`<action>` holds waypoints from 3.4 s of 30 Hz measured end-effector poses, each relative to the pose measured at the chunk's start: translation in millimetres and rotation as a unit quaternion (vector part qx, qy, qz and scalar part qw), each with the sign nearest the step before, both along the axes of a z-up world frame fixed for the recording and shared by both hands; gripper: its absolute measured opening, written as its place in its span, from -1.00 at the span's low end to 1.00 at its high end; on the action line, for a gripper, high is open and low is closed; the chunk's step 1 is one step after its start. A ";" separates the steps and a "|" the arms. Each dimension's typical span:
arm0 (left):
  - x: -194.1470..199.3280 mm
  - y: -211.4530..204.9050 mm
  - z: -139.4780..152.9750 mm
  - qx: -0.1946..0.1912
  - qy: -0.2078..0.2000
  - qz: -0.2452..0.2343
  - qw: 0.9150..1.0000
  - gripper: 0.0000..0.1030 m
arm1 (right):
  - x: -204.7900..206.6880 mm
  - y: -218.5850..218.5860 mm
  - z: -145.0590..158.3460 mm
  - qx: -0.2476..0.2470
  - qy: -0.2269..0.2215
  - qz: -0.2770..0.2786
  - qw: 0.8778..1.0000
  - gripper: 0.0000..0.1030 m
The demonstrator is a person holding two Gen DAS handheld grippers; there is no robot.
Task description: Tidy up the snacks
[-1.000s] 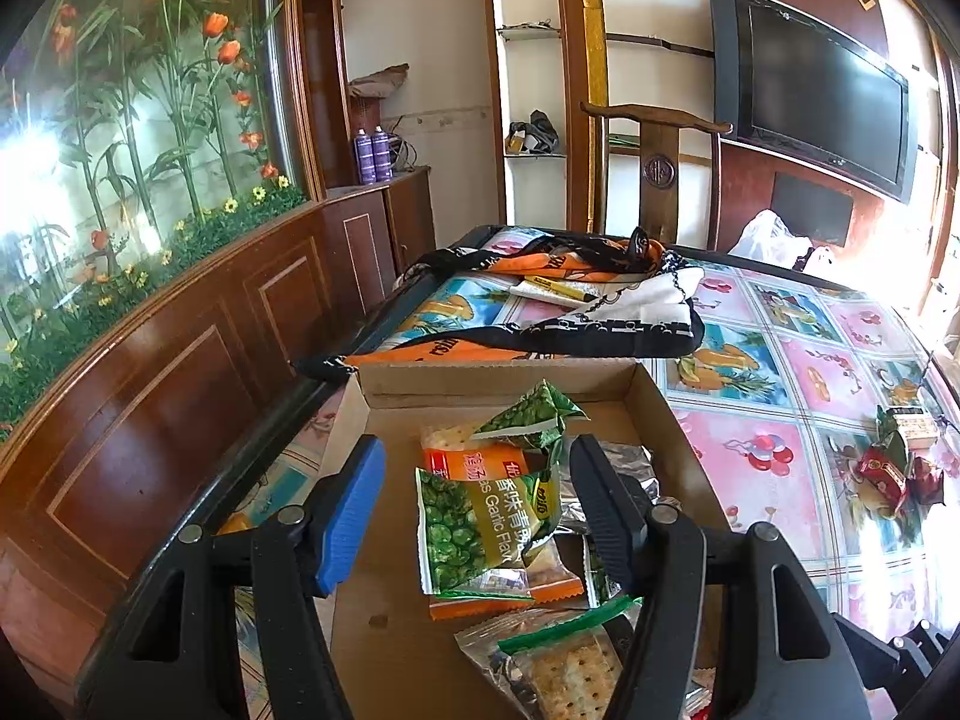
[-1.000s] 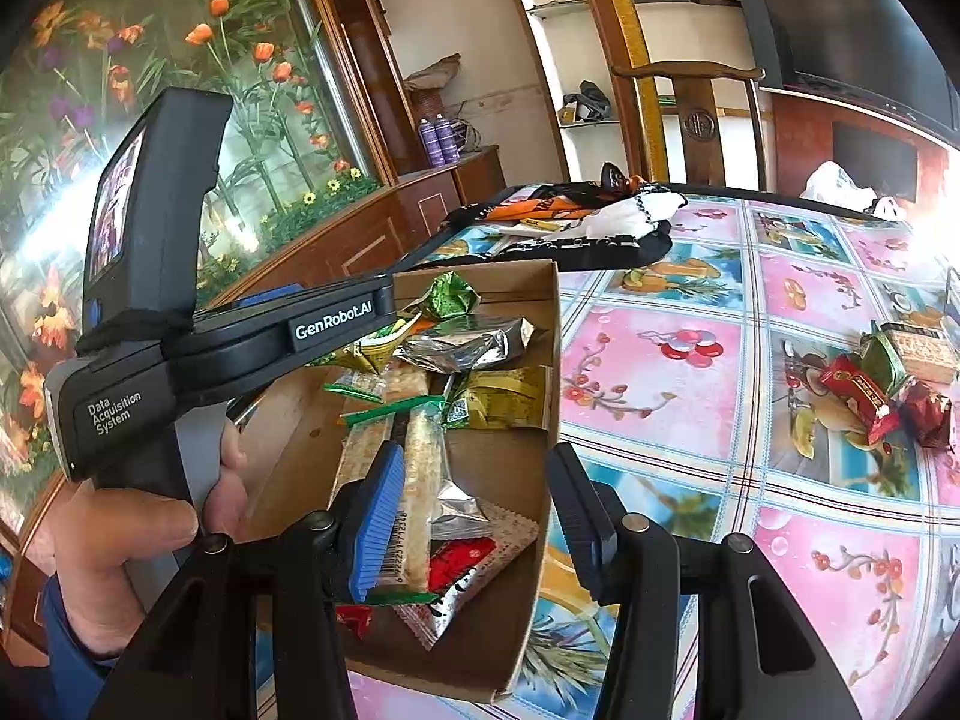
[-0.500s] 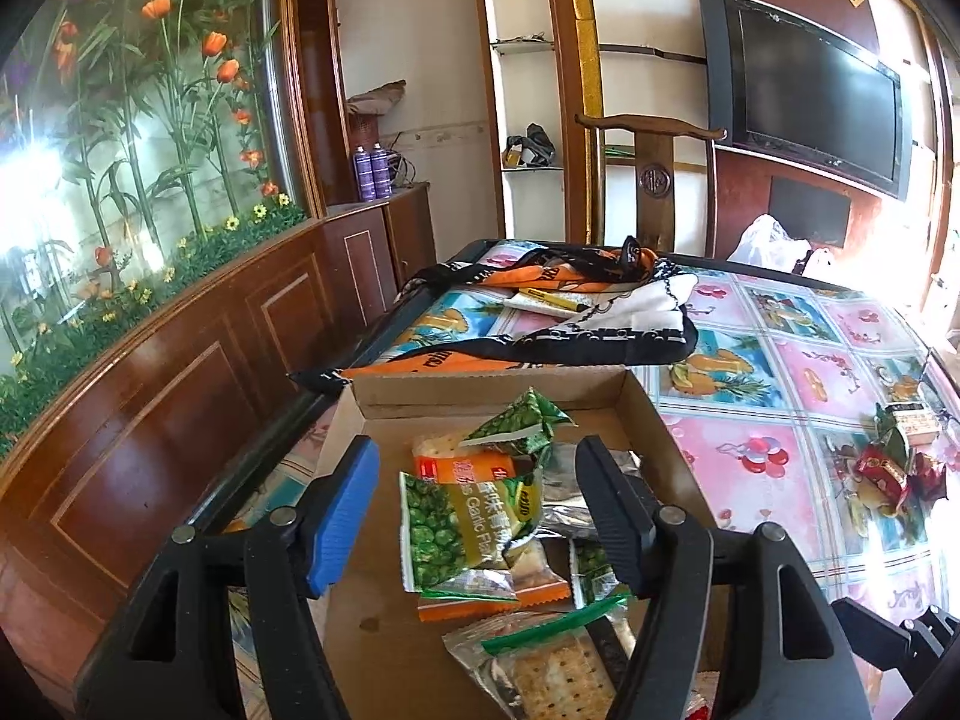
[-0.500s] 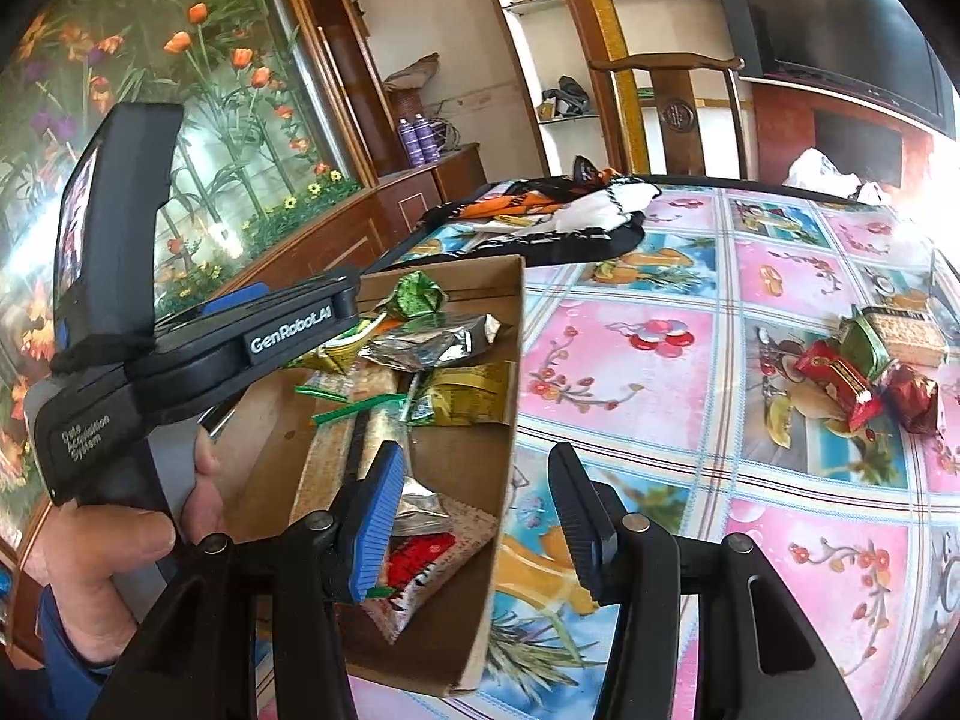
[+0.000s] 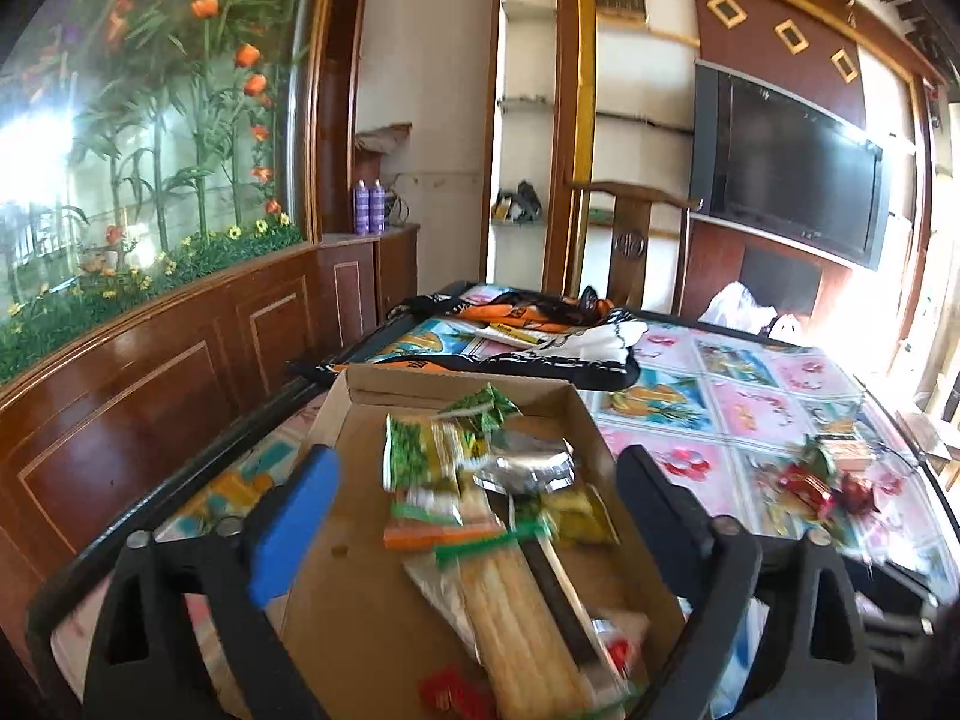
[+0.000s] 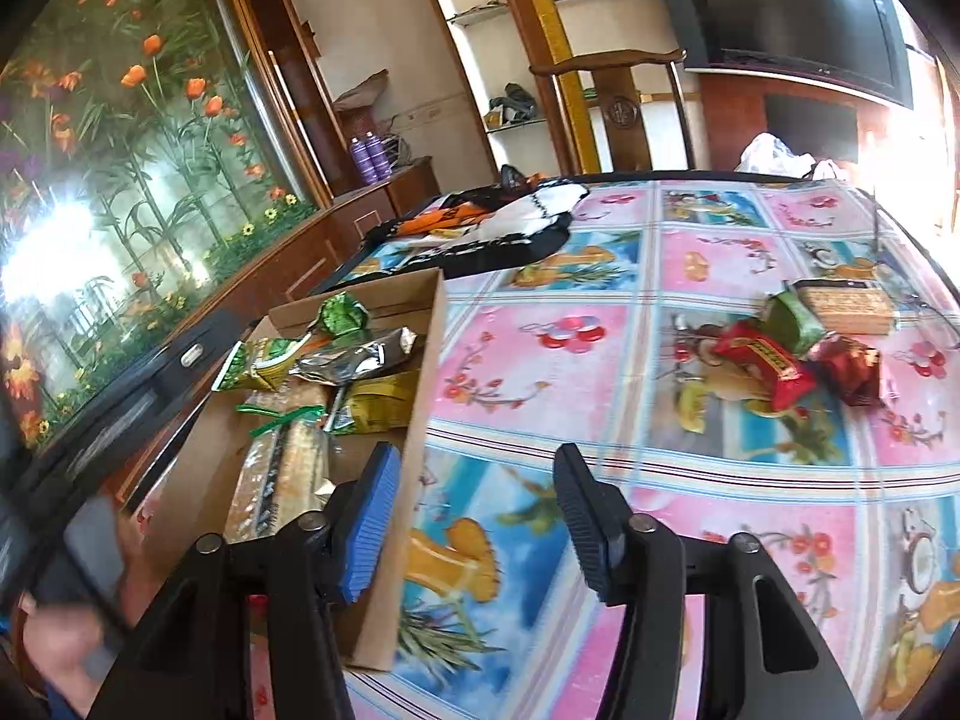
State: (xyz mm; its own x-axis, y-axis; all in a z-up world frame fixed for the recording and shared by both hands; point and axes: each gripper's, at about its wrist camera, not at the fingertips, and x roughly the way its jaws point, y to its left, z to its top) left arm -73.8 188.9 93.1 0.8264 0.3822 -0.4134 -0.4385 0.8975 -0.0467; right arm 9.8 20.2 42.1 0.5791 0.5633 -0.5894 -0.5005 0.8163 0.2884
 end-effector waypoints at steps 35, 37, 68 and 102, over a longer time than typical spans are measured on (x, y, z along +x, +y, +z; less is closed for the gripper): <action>-43.2 -20.6 -15.4 0.055 0.000 0.036 0.998 1.00 | -57.4 -49.5 23.0 -0.050 -0.126 -0.042 0.990 0.99; -43.3 -19.8 -14.7 0.055 0.007 0.054 0.997 1.00 | -58.2 -48.6 22.9 -0.050 -0.128 -0.039 0.990 0.99; -37.8 -23.1 -21.0 0.077 0.055 0.053 0.994 1.00 | -67.8 -39.8 24.7 -0.036 -0.152 0.005 0.988 0.99; -38.6 -17.9 -23.4 0.066 0.058 0.053 0.995 1.00 | -70.9 -33.3 23.3 -0.057 -0.167 0.010 0.984 0.99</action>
